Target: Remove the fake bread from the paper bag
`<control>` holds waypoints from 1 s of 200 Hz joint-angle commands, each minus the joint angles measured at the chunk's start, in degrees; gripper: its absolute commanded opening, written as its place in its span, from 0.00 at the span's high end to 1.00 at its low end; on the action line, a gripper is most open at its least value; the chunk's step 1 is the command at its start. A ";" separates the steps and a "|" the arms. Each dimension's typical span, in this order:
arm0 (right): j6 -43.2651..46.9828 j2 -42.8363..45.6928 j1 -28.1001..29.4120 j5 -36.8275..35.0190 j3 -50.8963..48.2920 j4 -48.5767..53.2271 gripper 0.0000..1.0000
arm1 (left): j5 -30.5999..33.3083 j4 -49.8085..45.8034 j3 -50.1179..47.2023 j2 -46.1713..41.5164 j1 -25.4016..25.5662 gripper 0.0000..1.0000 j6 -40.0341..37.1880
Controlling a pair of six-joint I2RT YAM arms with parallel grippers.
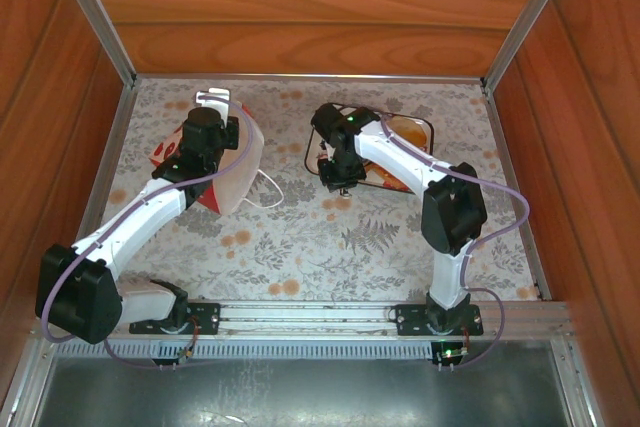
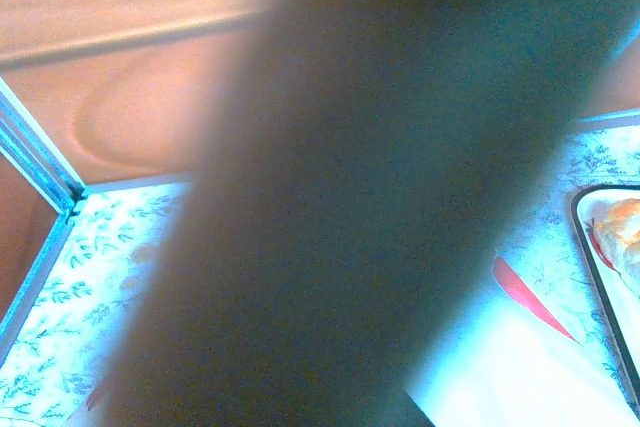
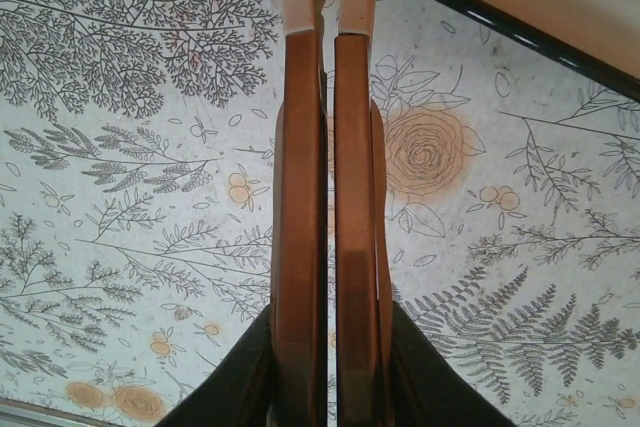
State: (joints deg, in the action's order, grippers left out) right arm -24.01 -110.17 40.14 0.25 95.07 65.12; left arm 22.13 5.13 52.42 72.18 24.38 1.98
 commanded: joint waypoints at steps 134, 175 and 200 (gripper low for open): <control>2.13 -0.36 0.31 4.43 -3.02 -1.30 0.88 | -1.12 1.11 -0.06 -0.65 -0.83 1.00 1.43; 2.12 0.91 0.29 4.12 -5.03 -0.70 0.88 | -1.08 1.11 0.04 -0.77 -0.76 1.00 1.38; 2.12 1.50 0.30 4.23 -6.05 -0.39 0.88 | -0.95 1.11 -0.12 -0.95 -0.82 1.00 1.29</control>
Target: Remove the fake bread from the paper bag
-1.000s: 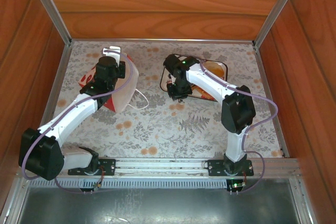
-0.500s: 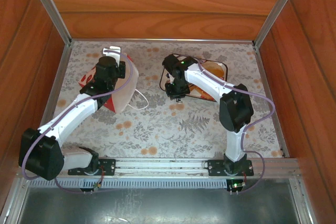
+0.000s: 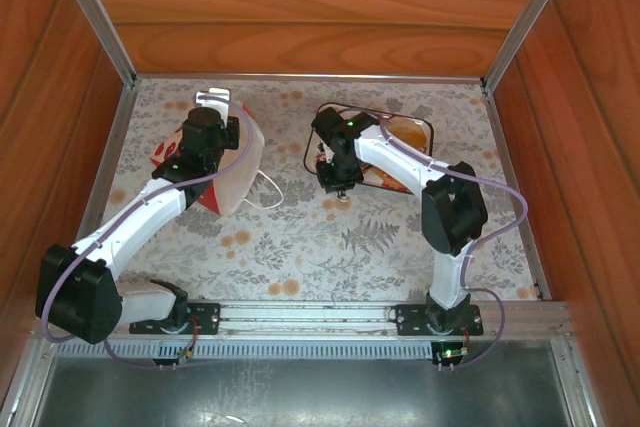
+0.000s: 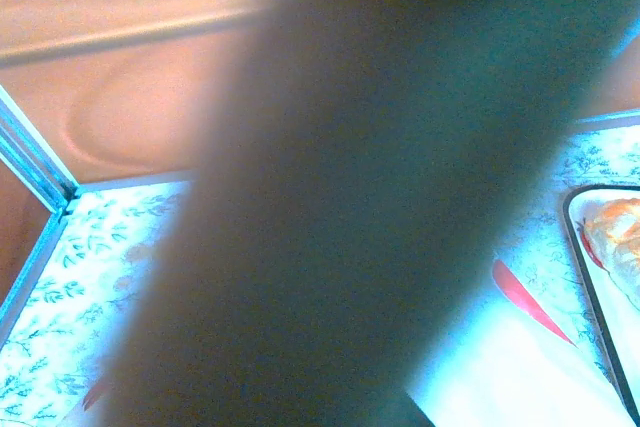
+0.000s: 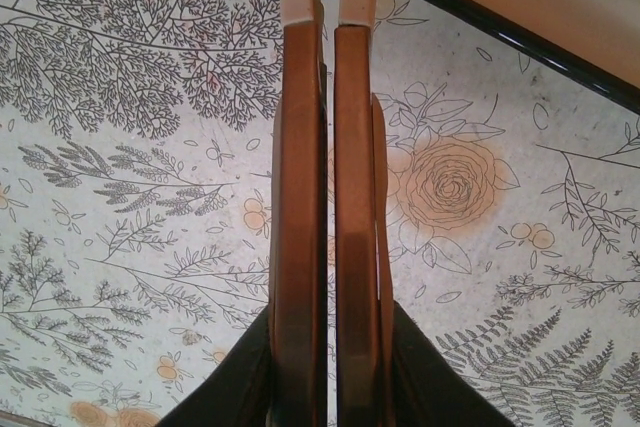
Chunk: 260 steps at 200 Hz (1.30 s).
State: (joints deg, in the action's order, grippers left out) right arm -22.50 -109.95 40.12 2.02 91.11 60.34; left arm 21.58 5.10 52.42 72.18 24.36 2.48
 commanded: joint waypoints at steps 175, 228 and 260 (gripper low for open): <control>-4.24 13.18 0.31 -3.85 1.98 5.84 0.87 | -4.44 1.05 0.48 -1.07 -0.79 1.00 -3.21; -6.75 23.41 0.31 8.84 -0.21 -2.90 0.84 | -8.27 1.05 2.33 0.98 -0.81 1.00 -4.94; -8.04 23.99 0.94 16.04 -0.41 -6.31 0.84 | -11.07 1.05 3.34 2.12 -0.82 1.00 -4.93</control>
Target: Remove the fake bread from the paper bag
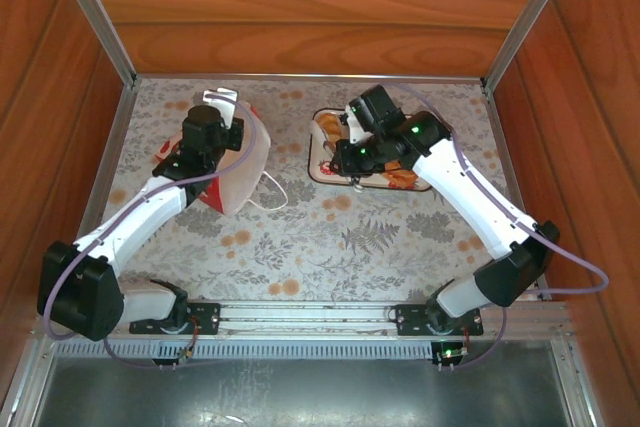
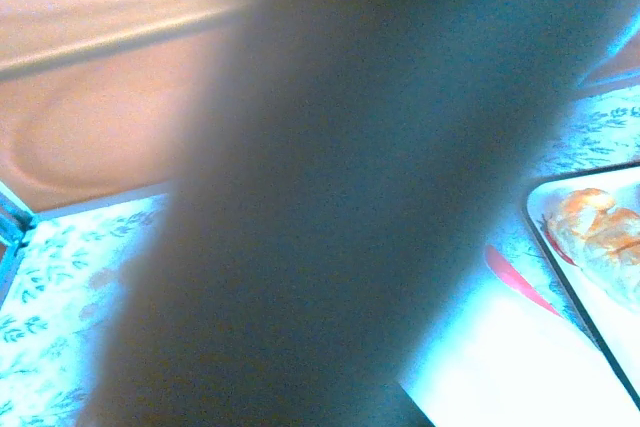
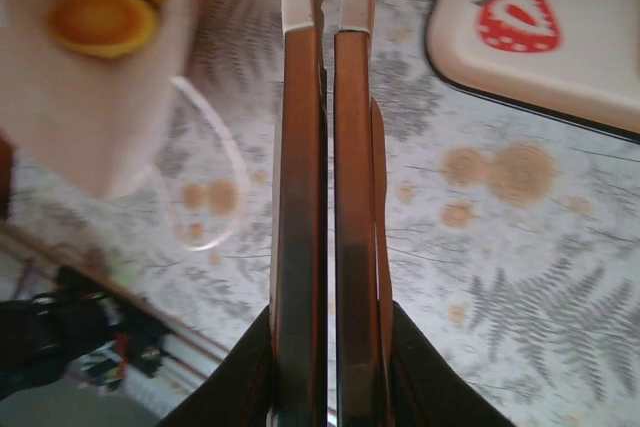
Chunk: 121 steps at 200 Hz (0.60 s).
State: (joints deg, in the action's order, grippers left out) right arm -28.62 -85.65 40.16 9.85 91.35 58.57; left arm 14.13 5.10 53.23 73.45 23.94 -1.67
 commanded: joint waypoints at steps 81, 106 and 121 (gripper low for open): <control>-2.67 -5.69 3.56 11.85 0.48 -7.37 0.85 | -7.58 1.05 3.35 2.04 0.49 1.00 -0.73; -2.67 -7.06 3.94 11.81 1.19 -6.79 0.85 | -8.58 1.05 3.52 2.52 0.85 1.00 -1.03; -2.99 -7.25 4.21 11.81 0.79 -7.04 0.85 | -8.77 1.05 3.86 3.01 1.15 1.00 -1.44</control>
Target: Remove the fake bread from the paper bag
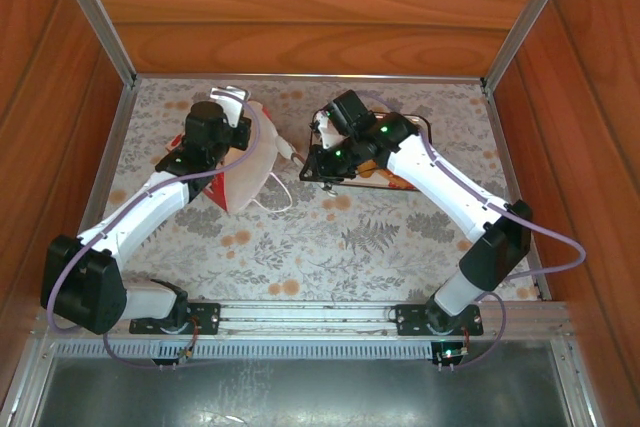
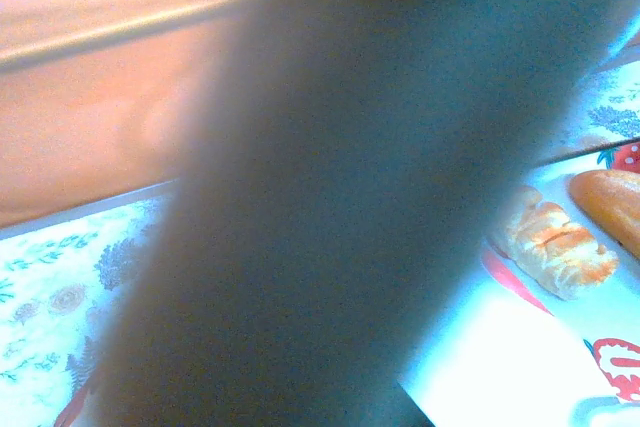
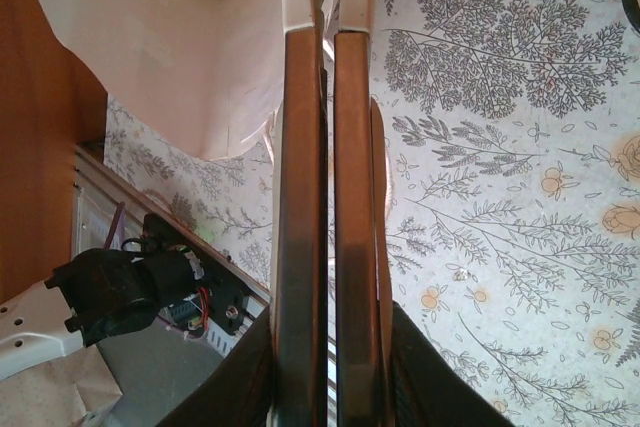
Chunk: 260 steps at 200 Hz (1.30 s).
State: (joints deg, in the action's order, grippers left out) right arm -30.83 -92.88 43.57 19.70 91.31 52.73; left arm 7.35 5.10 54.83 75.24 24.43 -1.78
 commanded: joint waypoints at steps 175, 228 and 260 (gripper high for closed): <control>-2.82 -7.73 1.25 4.45 -0.82 -5.95 0.85 | -4.72 1.05 0.32 -0.72 3.48 1.00 -6.33; -5.59 -10.50 1.67 5.51 0.72 -9.66 0.76 | -4.42 1.06 0.72 0.74 3.50 1.00 -5.50; -4.64 -13.15 3.28 3.84 4.25 -9.31 0.69 | -3.68 1.05 1.24 1.20 3.58 1.00 -4.67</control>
State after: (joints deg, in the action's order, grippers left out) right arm -35.48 -104.71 45.23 23.00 91.68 45.25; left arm 3.79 5.06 55.42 76.07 27.53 -7.07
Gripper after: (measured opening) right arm 0.295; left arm 0.063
